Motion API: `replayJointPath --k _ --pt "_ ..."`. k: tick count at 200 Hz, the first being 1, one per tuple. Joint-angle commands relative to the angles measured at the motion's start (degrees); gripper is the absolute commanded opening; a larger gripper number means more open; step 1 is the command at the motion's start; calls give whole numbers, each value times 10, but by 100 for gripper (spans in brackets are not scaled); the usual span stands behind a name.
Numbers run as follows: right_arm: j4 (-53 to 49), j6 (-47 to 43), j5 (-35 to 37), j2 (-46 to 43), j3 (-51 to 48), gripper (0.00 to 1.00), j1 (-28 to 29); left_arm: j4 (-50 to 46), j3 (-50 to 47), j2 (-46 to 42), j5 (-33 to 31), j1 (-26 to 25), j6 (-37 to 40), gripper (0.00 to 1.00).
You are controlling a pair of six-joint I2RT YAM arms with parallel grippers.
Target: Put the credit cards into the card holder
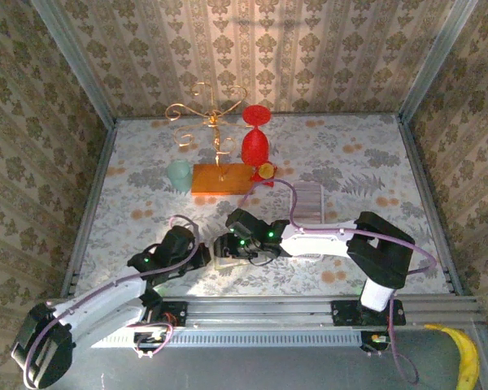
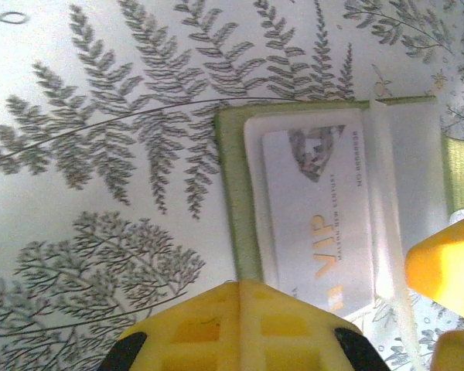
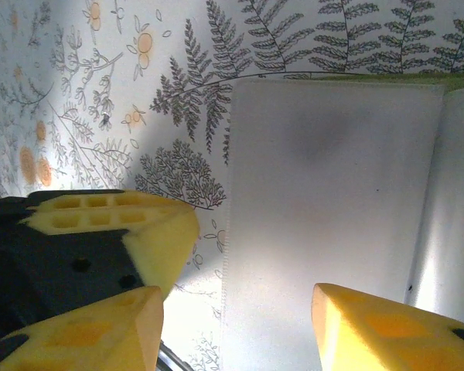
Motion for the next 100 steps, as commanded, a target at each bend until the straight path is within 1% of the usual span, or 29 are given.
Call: replayJointPath --k 1,30,55,79,100 --pt "5 7 -3 17 3 52 4 -67 10 -21 -23 9 -11 0" --pt "33 14 -21 26 -1 49 1 -114 34 -53 -39 15 -13 0" --pt "27 -4 -30 17 8 47 -3 -129 43 -68 -40 17 -16 0" --pt "-11 -72 -18 -37 3 47 -17 -116 53 -64 -17 17 -14 0" --pt "-87 -185 -7 -104 4 47 -47 -86 64 -47 7 17 -10 0"
